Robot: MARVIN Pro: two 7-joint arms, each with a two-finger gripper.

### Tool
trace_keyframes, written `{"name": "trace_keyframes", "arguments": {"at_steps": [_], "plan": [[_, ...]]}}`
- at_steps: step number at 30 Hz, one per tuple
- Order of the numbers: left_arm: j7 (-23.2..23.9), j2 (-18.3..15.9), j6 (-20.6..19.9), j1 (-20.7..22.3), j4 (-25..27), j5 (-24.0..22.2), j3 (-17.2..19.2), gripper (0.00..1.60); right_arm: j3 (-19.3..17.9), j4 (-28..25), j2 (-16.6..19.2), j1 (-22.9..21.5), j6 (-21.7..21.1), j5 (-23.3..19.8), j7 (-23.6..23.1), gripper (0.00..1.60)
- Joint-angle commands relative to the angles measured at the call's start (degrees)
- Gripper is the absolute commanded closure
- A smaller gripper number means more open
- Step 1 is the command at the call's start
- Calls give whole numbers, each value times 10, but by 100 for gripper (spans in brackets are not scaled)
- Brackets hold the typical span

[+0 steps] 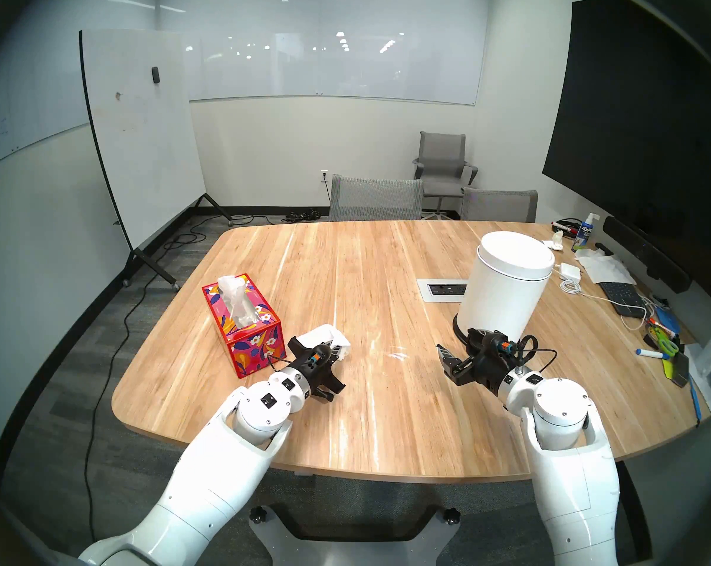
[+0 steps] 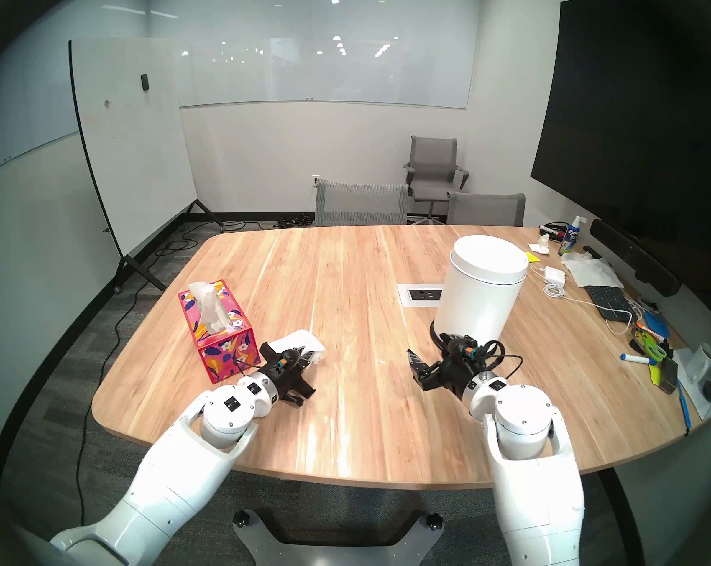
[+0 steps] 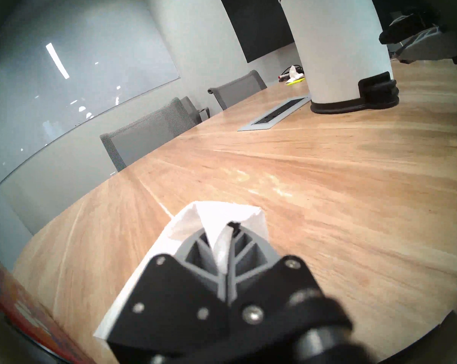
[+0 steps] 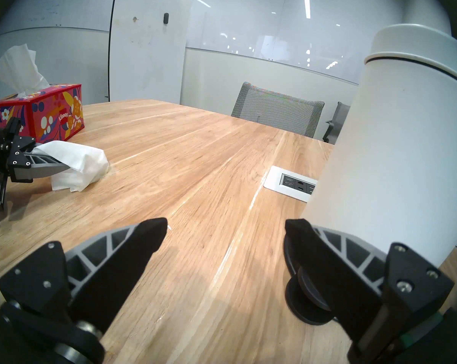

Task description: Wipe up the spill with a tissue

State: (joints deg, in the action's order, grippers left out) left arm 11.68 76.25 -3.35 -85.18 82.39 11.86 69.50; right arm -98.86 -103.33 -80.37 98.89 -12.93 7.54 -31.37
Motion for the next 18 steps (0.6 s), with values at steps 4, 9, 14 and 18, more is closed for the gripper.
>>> {"name": "trace_keyframes", "arguments": {"at_steps": [4, 9, 14, 18], "plan": [[-7, 31, -49, 45, -25, 0, -1, 160, 1, -12, 1, -4, 1, 0, -1, 0], [-8, 43, -83, 61, -29, -5, 4, 160, 1, -11, 1, -4, 1, 0, -1, 0], [-9, 48, -106, 63, -16, -5, 3, 160, 1, -11, 1, -4, 1, 0, -1, 0], [-17, 53, -141, 62, -13, 3, -3, 160, 1, -12, 1, -4, 1, 0, -1, 0]]}}
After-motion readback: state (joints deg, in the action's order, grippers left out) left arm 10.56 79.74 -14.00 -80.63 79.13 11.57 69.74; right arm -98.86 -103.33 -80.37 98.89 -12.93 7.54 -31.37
